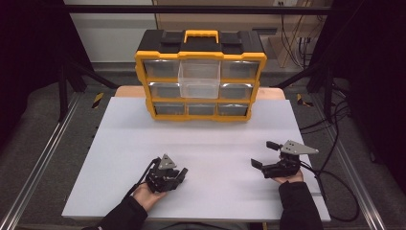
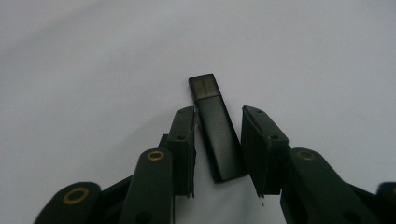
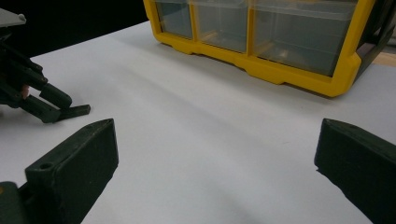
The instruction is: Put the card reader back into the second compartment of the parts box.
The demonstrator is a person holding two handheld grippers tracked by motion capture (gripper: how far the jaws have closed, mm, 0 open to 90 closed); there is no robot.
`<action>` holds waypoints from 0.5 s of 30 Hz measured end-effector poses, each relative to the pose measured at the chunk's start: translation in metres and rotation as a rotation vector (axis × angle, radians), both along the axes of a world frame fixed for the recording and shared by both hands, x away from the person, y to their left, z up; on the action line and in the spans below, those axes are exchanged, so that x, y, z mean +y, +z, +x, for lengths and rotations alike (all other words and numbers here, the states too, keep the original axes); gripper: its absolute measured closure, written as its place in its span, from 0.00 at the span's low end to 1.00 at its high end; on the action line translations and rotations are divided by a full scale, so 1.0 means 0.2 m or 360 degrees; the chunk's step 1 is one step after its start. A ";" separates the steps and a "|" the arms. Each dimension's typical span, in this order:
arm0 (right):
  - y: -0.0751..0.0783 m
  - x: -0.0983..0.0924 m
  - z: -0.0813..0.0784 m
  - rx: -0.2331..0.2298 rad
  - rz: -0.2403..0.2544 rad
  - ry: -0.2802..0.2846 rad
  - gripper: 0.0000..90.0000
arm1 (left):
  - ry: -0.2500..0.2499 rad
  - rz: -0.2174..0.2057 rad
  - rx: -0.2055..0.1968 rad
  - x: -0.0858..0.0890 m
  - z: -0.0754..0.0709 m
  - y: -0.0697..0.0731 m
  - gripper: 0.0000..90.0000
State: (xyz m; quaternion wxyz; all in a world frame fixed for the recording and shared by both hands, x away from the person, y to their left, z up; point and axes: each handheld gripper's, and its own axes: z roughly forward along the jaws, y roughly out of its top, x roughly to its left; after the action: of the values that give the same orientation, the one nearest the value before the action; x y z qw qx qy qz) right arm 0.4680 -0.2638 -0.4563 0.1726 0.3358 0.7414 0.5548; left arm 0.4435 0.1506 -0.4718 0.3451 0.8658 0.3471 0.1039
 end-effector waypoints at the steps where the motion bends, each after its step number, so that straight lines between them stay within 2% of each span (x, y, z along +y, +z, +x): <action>1: 0.00 0.00 0.00 0.0000 0.0000 0.0000 0.00 | 0.0001 0.0007 0.0001 0.00 0.00 0.00 0.74; 15: 0.00 0.00 0.00 0.0001 -0.0002 0.0001 0.00 | 0.0017 0.0019 0.0020 0.00 0.01 0.01 0.78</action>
State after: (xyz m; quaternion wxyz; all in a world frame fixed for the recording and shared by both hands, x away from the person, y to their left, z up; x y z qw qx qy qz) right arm 0.4682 -0.2637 -0.4564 0.1724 0.3357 0.7419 0.5542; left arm 0.4456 0.1506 -0.4707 0.3372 0.8666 0.3534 0.1025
